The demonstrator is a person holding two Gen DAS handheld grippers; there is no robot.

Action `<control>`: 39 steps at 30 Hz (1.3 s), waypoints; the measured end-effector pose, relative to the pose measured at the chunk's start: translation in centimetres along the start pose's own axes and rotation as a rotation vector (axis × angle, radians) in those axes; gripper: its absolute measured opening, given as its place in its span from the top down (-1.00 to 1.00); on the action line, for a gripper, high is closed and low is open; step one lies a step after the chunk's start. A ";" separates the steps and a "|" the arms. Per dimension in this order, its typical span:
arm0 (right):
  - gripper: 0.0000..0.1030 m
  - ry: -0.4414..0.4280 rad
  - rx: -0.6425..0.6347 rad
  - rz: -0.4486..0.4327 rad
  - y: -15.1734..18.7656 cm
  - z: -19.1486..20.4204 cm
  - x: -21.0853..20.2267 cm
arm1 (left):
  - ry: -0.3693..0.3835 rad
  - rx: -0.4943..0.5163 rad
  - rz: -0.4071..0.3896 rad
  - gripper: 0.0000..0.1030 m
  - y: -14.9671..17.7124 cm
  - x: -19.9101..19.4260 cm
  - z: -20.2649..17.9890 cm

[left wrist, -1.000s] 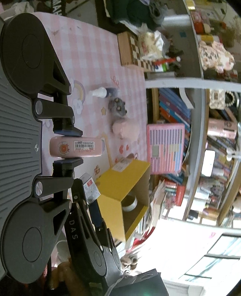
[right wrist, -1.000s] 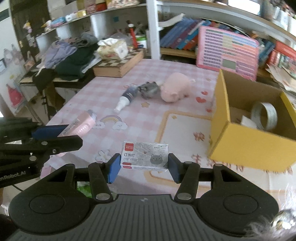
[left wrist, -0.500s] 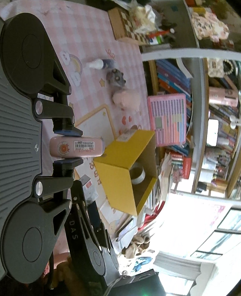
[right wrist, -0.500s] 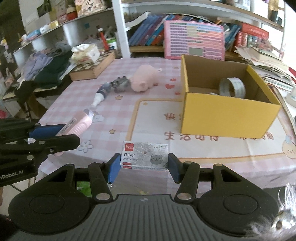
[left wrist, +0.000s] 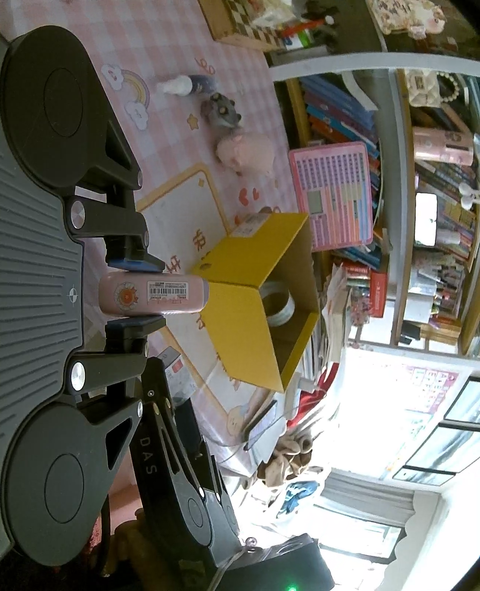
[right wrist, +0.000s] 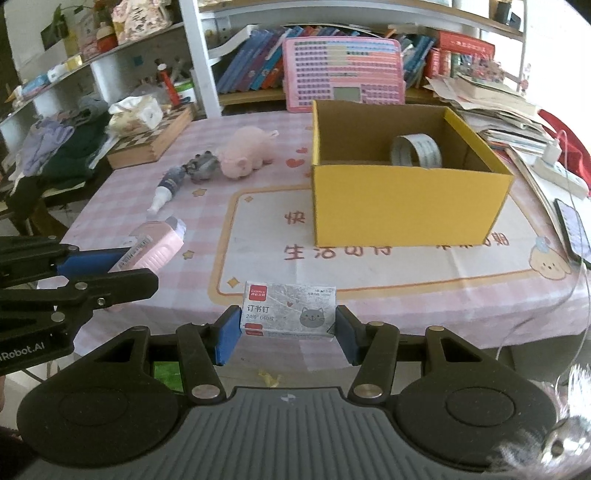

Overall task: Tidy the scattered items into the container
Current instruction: 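Carry the pink stick and staple box over the yellow box with both tools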

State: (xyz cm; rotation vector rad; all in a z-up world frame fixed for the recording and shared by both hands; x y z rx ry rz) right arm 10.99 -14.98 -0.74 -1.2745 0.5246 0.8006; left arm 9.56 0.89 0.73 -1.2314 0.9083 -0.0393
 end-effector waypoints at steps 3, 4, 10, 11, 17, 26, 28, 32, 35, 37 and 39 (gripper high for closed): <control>-0.01 0.014 0.018 -0.002 0.1 -0.9 -0.3 | 0.013 0.009 0.001 0.56 -0.3 0.4 -0.5; -0.01 0.018 0.024 -0.002 0.2 -1.2 -0.4 | 0.017 0.013 0.001 0.56 -0.4 0.5 -0.7; -0.01 0.040 0.046 0.001 0.3 -2.6 -0.8 | 0.043 0.034 0.002 0.56 -1.0 1.4 -1.6; -0.01 0.042 0.049 0.000 0.3 -2.8 -0.8 | 0.048 0.040 0.000 0.56 -1.2 1.6 -1.8; -0.01 0.062 0.073 -0.010 -0.1 -4.4 -1.2 | 0.075 0.066 -0.002 0.56 -2.2 2.8 -2.7; -0.01 0.074 0.087 -0.003 -1.2 -6.5 -0.8 | 0.098 0.082 0.007 0.56 -3.6 5.1 -3.4; -0.01 0.076 0.091 0.000 -1.6 -6.9 -0.6 | 0.104 0.084 0.010 0.56 -4.0 5.7 -3.5; -0.01 0.085 0.098 0.007 -2.2 -7.9 0.0 | 0.116 0.090 0.014 0.56 -4.7 6.8 -3.6; -0.01 0.089 0.106 0.014 -2.6 -8.6 0.3 | 0.129 0.095 0.016 0.56 -5.2 7.7 -3.7; -0.01 0.096 0.114 0.016 -2.9 -9.1 0.6 | 0.137 0.102 0.016 0.56 -5.6 8.2 -3.9; -0.01 0.099 0.118 0.017 -3.3 -9.6 0.8 | 0.141 0.106 0.012 0.56 -5.9 8.6 -4.0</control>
Point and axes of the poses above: each gripper's, at about its wrist camera, not at the fingertips, and x roughly the way its jaws point, z to its left, y to its underside, the point moved 5 cm from there along x, roughly the way its jaws point, and after that the axes turned 11 degrees about x, right-handed, at the moved point
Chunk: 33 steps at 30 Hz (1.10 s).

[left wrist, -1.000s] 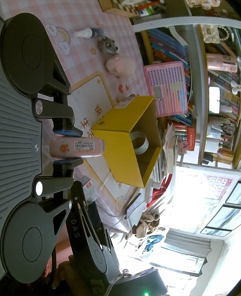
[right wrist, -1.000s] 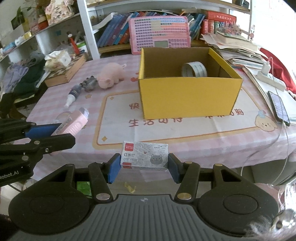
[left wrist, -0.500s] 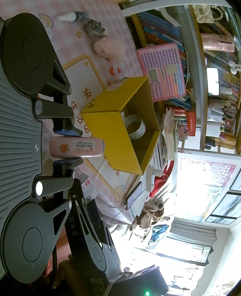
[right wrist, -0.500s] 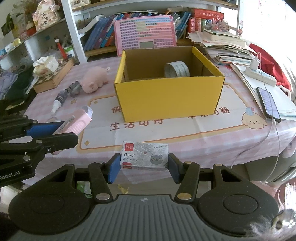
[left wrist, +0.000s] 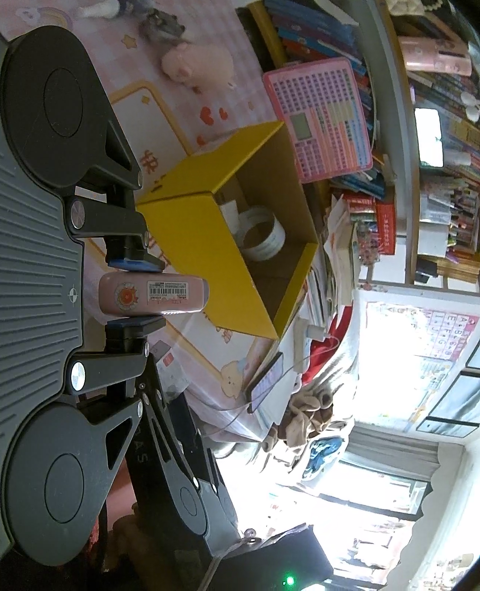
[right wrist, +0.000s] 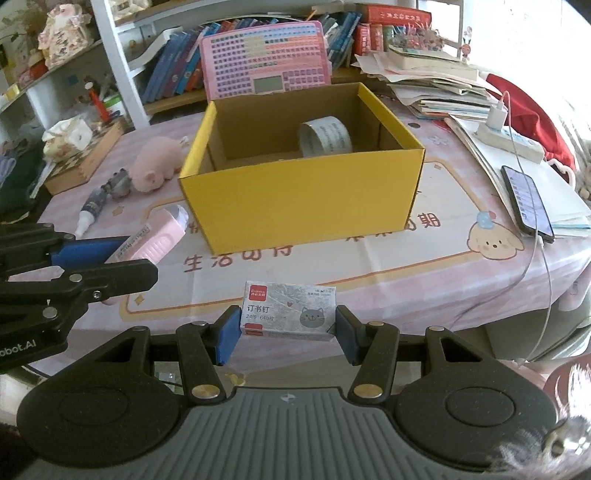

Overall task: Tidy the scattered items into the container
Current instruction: 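Carry the pink stick and staple box over the yellow box with both tools, then lower both tools into the yellow box and open them to release the items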

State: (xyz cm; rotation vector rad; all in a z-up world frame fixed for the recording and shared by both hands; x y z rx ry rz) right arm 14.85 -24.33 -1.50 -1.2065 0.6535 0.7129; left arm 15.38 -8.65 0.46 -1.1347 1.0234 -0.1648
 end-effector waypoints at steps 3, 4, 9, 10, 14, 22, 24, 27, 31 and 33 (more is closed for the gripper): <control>-0.01 0.003 -0.004 -0.013 -0.9 -0.4 0.3 | 0.002 -0.001 -0.009 0.56 -0.6 0.6 0.2; -0.01 0.002 -0.005 -0.019 -1.2 -0.6 0.3 | 0.001 -0.004 -0.013 0.56 -0.9 0.8 0.4; -0.01 -0.015 -0.012 -0.059 -3.7 -1.1 0.5 | -0.013 -0.007 -0.036 0.56 -2.7 1.7 1.2; -0.01 -0.022 -0.013 -0.074 -4.4 -1.2 0.5 | -0.020 0.000 -0.042 0.56 -3.3 1.8 1.5; -0.01 -0.055 -0.017 -0.163 -7.7 -1.4 0.0 | -0.052 0.000 -0.084 0.56 -5.9 2.3 2.9; -0.01 -0.104 -0.103 -0.200 -12.1 -2.1 1.2 | -0.122 -0.062 -0.105 0.56 -8.4 4.9 3.8; -0.01 -0.119 -0.121 -0.200 -12.8 -2.3 1.7 | -0.141 -0.070 -0.096 0.56 -8.7 5.7 4.1; -0.01 -0.144 -0.142 -0.190 -14.0 -2.6 2.9 | -0.178 -0.085 -0.083 0.56 -9.1 6.6 4.7; -0.01 -0.168 -0.193 -0.162 -15.2 -2.7 5.0 | -0.215 -0.105 -0.039 0.55 -9.2 8.4 5.6; -0.01 -0.175 -0.227 -0.149 -15.6 -2.5 6.3 | -0.233 -0.108 -0.014 0.55 -9.1 9.4 5.9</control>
Point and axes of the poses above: each gripper's, at about its wrist camera, not at the fingertips, and x roughly the way its jaws point, z to its left, y to its underside, the point moved 5 cm from there along x, roughly the way its jaws point, and after that the axes turned 11 degrees about x, right-handed, at the moved point
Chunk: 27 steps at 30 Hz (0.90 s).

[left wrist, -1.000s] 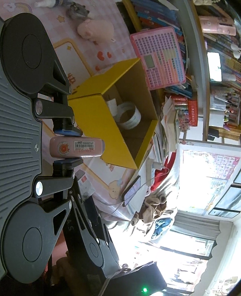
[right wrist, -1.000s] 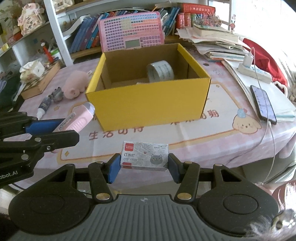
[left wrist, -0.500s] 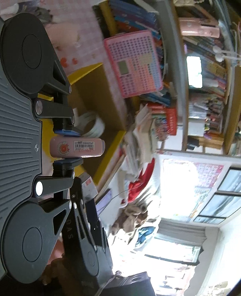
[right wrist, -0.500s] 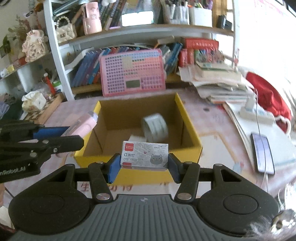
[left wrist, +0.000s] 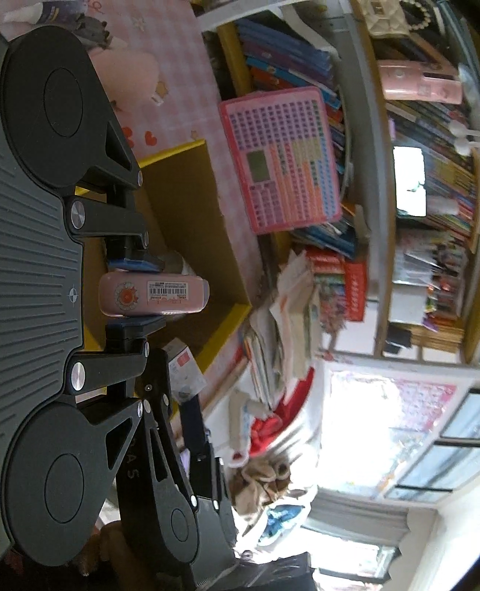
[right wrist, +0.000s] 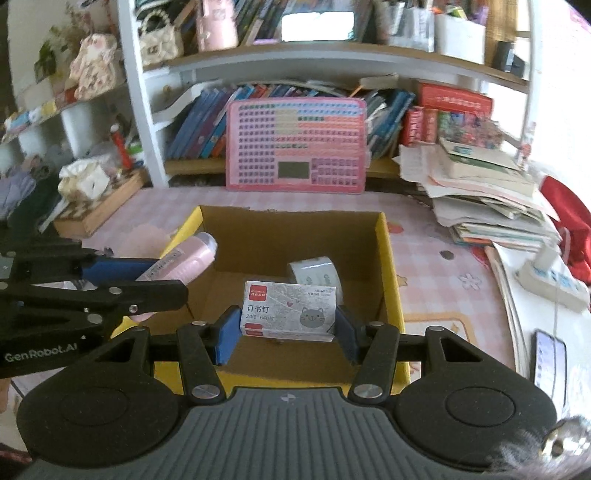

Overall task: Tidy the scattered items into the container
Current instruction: 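Lower both tools into the yellow box and open them to release the items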

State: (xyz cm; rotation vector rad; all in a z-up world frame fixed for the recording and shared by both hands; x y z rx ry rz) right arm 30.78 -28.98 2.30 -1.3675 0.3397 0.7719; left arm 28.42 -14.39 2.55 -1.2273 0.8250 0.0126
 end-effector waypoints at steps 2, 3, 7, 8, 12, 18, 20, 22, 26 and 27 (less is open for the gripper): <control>-0.01 -0.012 -0.032 0.012 -0.1 -0.1 1.1 | -0.015 -0.003 0.025 0.55 0.1 1.0 0.1; -0.01 -0.019 -0.049 0.023 -0.2 -0.1 1.9 | -0.024 -0.006 0.038 0.55 0.2 1.4 0.1; -0.01 -0.030 -0.084 0.076 -0.1 -0.5 4.5 | -0.046 -0.023 0.099 0.55 0.7 3.3 0.6; -0.01 -0.033 -0.092 0.091 -0.1 -0.6 5.1 | -0.047 -0.028 0.113 0.55 0.9 3.7 0.6; -0.01 -0.038 -0.130 0.156 0.3 -0.9 7.2 | -0.055 -0.044 0.165 0.55 1.6 5.2 0.8; -0.01 -0.067 -0.171 0.233 1.1 -1.0 9.2 | -0.069 -0.076 0.217 0.55 2.4 6.6 1.2; -0.01 -0.074 -0.171 0.246 1.1 -1.1 9.7 | -0.071 -0.084 0.229 0.55 2.6 7.0 1.2; -0.01 -0.074 -0.171 0.257 1.2 -1.3 10.0 | -0.072 -0.079 0.236 0.55 2.7 7.2 1.0; -0.01 -0.081 -0.163 0.275 1.4 -1.6 10.5 | -0.078 -0.074 0.243 0.55 2.8 7.3 0.9; -0.01 -0.083 -0.164 0.276 1.4 -1.6 10.5 | -0.080 -0.075 0.241 0.55 2.8 7.3 0.9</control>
Point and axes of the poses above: each gripper's, at about its wrist camera, not at the fingertips, and x roughly the way its jaws point, z to its left, y to its underside, the point moved 5 cm from there along x, roughly the way its jaws point, and after that the axes turned 11 degrees about x, right-handed, at the moved point
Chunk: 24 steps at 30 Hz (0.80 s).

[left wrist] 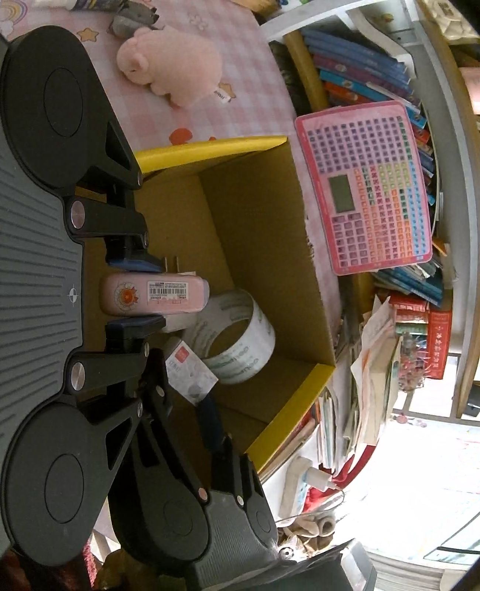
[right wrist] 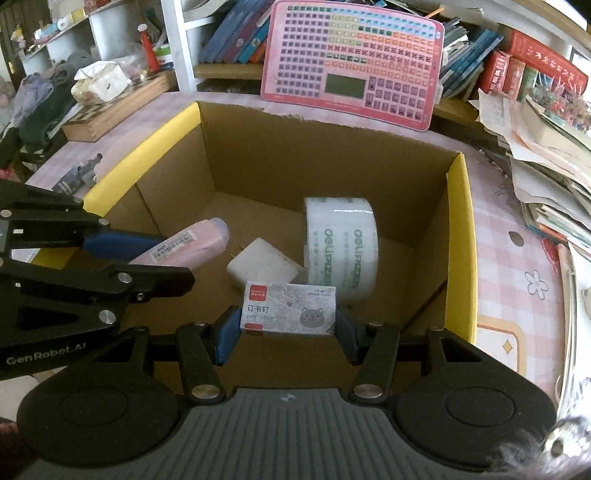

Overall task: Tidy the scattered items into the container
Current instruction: 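Lower both tools into the yellow box and open them to release the items, then lift both open tools out of the yellow box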

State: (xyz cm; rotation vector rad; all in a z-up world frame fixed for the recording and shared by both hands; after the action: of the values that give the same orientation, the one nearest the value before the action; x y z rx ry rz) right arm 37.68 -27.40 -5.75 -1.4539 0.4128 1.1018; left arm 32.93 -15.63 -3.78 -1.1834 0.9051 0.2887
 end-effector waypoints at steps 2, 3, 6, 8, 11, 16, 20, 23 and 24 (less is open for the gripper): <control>-0.01 -0.003 0.000 0.001 0.0 0.0 0.1 | -0.007 -0.002 -0.004 0.55 0.0 0.0 0.0; -0.01 -0.005 0.000 0.002 0.0 0.0 0.1 | -0.012 0.000 -0.005 0.55 0.0 0.0 0.0; -0.01 -0.010 0.001 0.005 0.0 0.0 0.2 | -0.021 0.002 -0.007 0.55 0.0 -0.1 -0.1; -0.02 -0.010 0.002 0.004 0.0 0.0 0.2 | -0.027 -0.001 -0.008 0.55 0.0 -0.1 -0.1; -0.03 -0.013 0.010 -0.016 -0.2 0.0 -0.1 | -0.042 -0.011 -0.028 0.51 -0.1 -0.6 0.0; -0.06 -0.023 0.033 -0.081 -0.7 0.0 -1.7 | -0.058 -0.041 -0.084 0.32 -0.4 -2.1 0.4; -0.08 -0.026 0.060 -0.122 -1.0 0.0 -2.9 | -0.086 -0.060 -0.135 -0.08 -0.5 -3.7 0.4; -0.08 -0.034 0.064 -0.144 -0.8 0.3 -3.8 | -0.103 -0.074 -0.162 -0.18 -0.4 -4.9 0.4; -0.08 -0.033 0.061 -0.151 -0.7 0.5 -4.1 | -0.111 -0.079 -0.171 -0.26 -0.3 -5.3 0.3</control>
State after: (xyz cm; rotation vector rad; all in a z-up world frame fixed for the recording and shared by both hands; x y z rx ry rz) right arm 36.05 -28.17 -1.99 -1.3877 0.3056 0.9828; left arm 29.96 -14.13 0.38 -1.2969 0.6962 0.2505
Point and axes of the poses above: each gripper's, at about its wrist camera, not at the fingertips, and x roughly the way its jaws point, z to its left, y to its underside, the point moved 5 cm from there along x, roughly the way its jaws point, and after that the axes turned 11 degrees about x, right-handed, at the moved point
